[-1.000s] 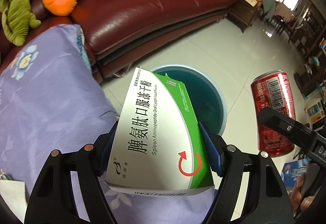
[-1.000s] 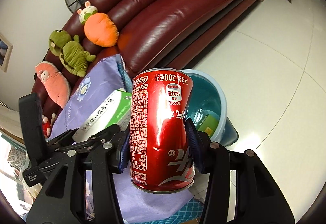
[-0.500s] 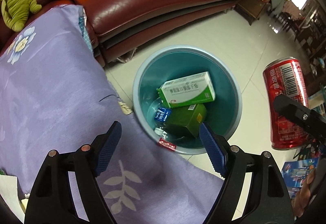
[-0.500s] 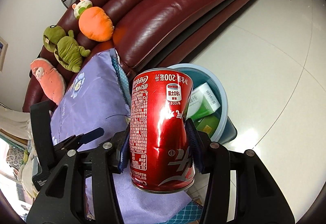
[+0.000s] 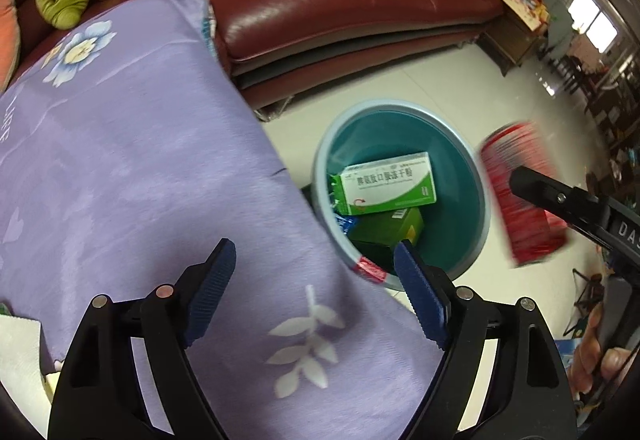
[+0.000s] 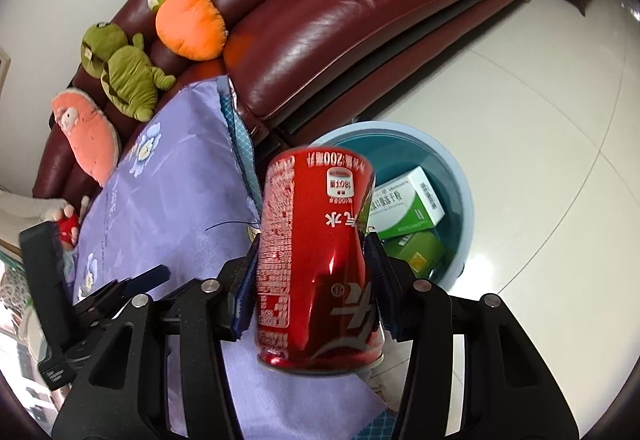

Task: Collect trash
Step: 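Lower cola can over teal bin and open right tool, then move right tool to yellow snack packet while left tool moves to paper towel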

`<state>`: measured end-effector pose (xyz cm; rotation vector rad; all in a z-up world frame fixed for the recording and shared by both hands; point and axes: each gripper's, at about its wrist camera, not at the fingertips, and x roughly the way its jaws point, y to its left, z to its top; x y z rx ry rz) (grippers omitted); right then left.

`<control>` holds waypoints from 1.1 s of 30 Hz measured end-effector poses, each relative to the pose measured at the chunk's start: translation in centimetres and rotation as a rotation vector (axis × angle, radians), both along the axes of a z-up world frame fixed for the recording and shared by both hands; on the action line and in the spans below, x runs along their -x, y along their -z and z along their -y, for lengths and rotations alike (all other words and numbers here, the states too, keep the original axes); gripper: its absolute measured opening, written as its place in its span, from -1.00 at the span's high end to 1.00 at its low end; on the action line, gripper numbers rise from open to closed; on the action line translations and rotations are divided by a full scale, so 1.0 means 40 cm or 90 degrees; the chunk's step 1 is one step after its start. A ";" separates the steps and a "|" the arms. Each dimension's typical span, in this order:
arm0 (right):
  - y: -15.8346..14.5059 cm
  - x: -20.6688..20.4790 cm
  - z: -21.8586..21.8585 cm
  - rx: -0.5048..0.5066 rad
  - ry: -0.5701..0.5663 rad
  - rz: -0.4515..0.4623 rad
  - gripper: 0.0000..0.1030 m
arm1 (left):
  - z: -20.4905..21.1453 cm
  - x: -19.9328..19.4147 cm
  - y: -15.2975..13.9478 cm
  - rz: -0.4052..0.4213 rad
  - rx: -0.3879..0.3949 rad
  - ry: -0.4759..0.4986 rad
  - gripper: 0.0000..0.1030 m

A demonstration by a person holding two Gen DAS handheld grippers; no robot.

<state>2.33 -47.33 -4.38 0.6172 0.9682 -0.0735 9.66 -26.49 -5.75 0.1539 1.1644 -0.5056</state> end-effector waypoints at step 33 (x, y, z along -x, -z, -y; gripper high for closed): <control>-0.139 0.035 -0.255 0.073 -0.065 -0.010 -0.55 | -0.327 0.092 -0.128 0.040 0.081 -0.087 -0.74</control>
